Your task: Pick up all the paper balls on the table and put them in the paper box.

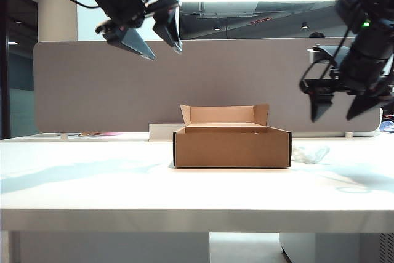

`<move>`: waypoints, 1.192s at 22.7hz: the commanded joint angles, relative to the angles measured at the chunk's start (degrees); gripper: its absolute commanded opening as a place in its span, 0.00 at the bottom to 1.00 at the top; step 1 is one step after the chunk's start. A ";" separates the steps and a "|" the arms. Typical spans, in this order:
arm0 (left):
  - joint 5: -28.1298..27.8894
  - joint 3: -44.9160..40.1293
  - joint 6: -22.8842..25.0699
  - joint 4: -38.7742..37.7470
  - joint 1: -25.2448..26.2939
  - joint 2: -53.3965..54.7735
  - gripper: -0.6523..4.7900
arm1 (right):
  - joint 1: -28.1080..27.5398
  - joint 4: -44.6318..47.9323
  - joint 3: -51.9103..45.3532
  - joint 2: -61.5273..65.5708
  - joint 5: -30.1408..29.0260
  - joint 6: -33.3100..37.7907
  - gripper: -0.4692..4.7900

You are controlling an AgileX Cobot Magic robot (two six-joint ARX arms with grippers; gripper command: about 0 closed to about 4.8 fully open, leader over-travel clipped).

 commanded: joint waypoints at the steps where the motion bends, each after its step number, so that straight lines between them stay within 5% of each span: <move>1: 0.09 0.33 0.00 -1.27 -0.11 -1.27 0.74 | -0.85 0.26 0.15 -0.07 -0.09 0.00 0.76; 13: 0.90 0.33 0.00 -5.11 -0.13 -2.08 0.74 | -0.92 3.72 0.17 6.62 -5.35 0.09 0.76; 18: 0.90 0.33 0.00 -5.11 -0.13 -2.08 0.74 | -0.92 4.26 0.20 7.91 -8.98 2.71 0.43; 22: 0.90 0.33 0.00 -5.09 -0.13 -2.08 0.74 | -0.85 4.07 0.22 8.74 -9.46 3.28 0.35; 26: 0.87 0.33 0.02 -5.03 -0.13 -2.08 0.74 | -0.85 4.24 0.44 8.52 -10.38 3.26 0.08; 27: 0.87 0.33 0.02 -5.01 -0.13 -2.08 0.74 | -0.85 4.26 0.44 8.26 -10.38 3.23 0.07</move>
